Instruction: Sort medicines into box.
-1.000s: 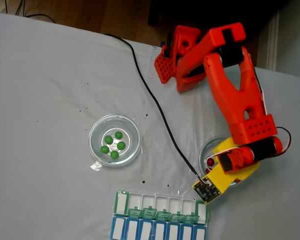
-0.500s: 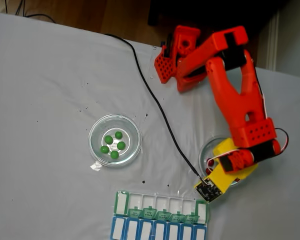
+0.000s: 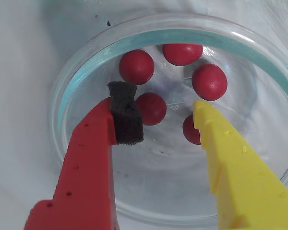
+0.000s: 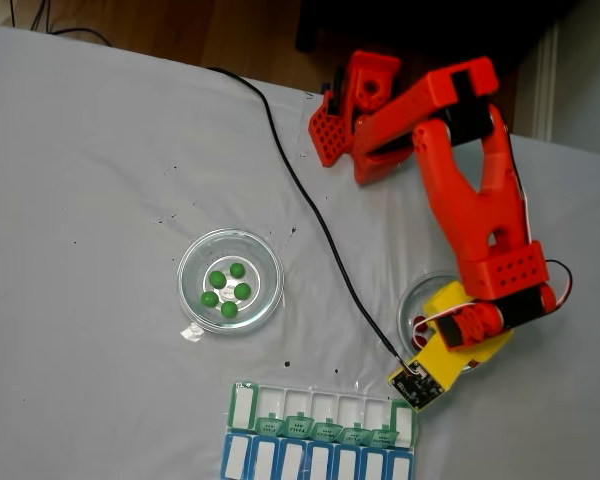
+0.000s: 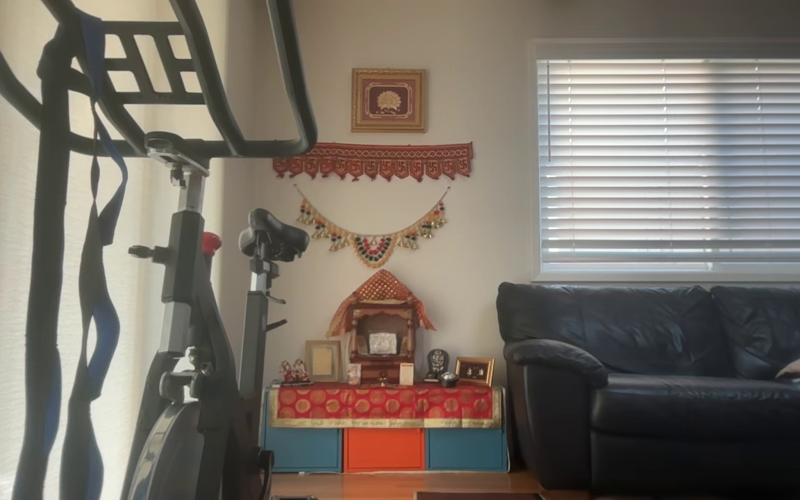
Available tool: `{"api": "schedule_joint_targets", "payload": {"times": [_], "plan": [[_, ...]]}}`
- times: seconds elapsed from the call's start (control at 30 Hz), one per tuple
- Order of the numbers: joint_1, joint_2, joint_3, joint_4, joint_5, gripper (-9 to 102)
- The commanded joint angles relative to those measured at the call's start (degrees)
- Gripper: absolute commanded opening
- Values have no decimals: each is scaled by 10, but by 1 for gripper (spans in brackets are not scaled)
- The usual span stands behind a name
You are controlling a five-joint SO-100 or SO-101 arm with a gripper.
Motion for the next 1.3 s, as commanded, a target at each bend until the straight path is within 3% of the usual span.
{"api": "schedule_joint_targets", "payload": {"times": [0.0, 1.27], "plan": [[2, 25, -7, -11, -4, 23], [11, 76, 42, -98, 12, 23]]}}
